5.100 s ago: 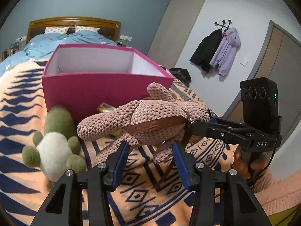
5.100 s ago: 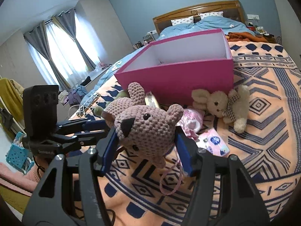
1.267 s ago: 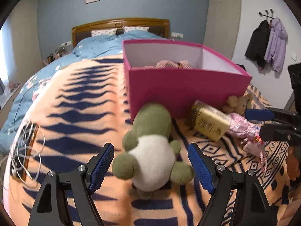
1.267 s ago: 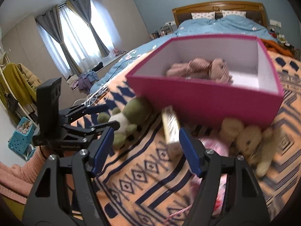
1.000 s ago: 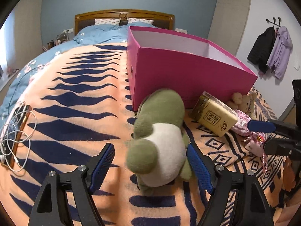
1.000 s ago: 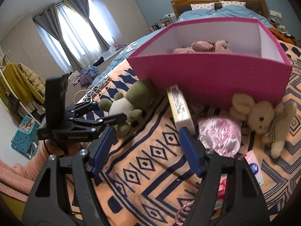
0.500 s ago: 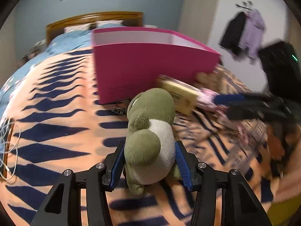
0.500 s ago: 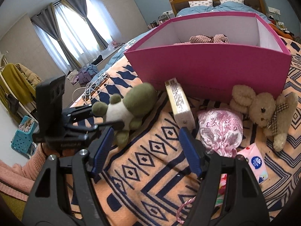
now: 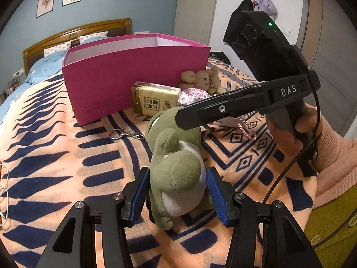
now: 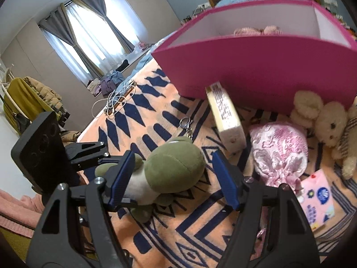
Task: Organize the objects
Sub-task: 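Move the right gripper to the green turtle plush and grasp it, then lift the green turtle with the right gripper and carry it over the box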
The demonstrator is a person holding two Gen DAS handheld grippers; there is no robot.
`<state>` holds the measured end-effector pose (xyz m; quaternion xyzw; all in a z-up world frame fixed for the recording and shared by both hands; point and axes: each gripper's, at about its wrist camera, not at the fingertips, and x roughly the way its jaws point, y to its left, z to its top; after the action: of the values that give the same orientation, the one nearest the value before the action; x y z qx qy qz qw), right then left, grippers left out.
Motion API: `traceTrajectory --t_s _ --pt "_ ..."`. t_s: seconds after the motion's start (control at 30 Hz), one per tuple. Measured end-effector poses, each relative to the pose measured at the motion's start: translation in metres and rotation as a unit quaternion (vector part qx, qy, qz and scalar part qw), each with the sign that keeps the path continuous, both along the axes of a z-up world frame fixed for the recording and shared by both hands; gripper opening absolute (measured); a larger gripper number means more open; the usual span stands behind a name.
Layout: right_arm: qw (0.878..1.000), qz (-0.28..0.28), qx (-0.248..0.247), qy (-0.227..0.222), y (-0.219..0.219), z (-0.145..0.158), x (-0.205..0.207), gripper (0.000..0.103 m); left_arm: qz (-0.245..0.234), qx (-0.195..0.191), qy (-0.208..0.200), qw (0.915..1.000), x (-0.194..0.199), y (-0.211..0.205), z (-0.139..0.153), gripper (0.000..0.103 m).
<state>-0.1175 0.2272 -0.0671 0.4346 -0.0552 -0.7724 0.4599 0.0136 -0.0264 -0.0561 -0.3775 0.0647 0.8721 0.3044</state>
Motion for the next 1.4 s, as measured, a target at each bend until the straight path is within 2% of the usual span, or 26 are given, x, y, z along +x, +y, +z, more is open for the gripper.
traceTrajectory --t_s 0.07,0.2,0.23,0.3,0.4,0.6,0.83,0.93,1.0,1.1,1.13,1.2,1.4 --pt "1.000 0.007 -0.003 -0.007 -0.003 -0.003 -0.002 0.070 0.003 -0.004 -0.001 1.0000 0.000 0.000 -0.002 0.054" --pt "1.000 0.006 0.013 -0.011 -0.010 -0.009 -0.002 0.056 0.009 0.001 -0.007 0.9999 0.001 -0.004 -0.004 0.055" --pt "1.000 0.007 0.011 -0.012 -0.010 -0.008 -0.002 0.055 0.012 0.001 -0.008 0.9999 0.001 -0.005 -0.004 0.056" --pt "1.000 0.002 0.007 -0.016 -0.007 -0.008 -0.003 0.053 0.025 0.006 -0.014 0.9996 0.001 -0.009 -0.004 0.064" --pt "1.000 -0.010 -0.001 -0.018 -0.003 -0.008 -0.002 0.051 0.038 0.019 -0.019 0.9989 0.002 -0.015 -0.004 0.064" --pt "1.000 -0.023 -0.009 0.014 0.015 0.003 0.015 0.045 0.064 0.031 -0.032 0.9970 -0.001 -0.023 -0.005 0.066" --pt "0.999 -0.029 0.005 0.015 0.024 0.000 0.026 0.045 0.071 0.036 -0.049 0.9956 -0.002 -0.026 -0.006 0.066" --pt "0.999 -0.022 0.020 0.023 0.027 0.001 0.034 0.045 0.069 0.045 -0.053 0.9952 0.000 -0.029 -0.004 0.063" --pt "0.999 -0.015 0.032 0.025 0.028 0.002 0.035 0.045 0.069 0.045 -0.056 0.9950 0.000 -0.029 -0.005 0.057" --pt "0.998 -0.021 0.040 0.035 0.029 0.006 0.032 0.049 0.076 0.042 -0.065 0.9941 -0.002 -0.029 -0.008 0.052" --pt "0.998 -0.022 0.038 0.034 0.028 0.006 0.028 0.055 0.076 0.044 -0.068 0.9938 -0.003 -0.029 -0.009 0.052" --pt "0.999 -0.022 0.025 0.028 0.025 0.007 0.020 0.062 0.076 0.046 -0.071 0.9935 -0.003 -0.029 -0.009 0.052" --pt "1.000 -0.001 0.023 0.006 0.007 -0.001 0.002 0.062 0.072 0.067 -0.071 0.9927 -0.002 -0.027 -0.005 0.051"
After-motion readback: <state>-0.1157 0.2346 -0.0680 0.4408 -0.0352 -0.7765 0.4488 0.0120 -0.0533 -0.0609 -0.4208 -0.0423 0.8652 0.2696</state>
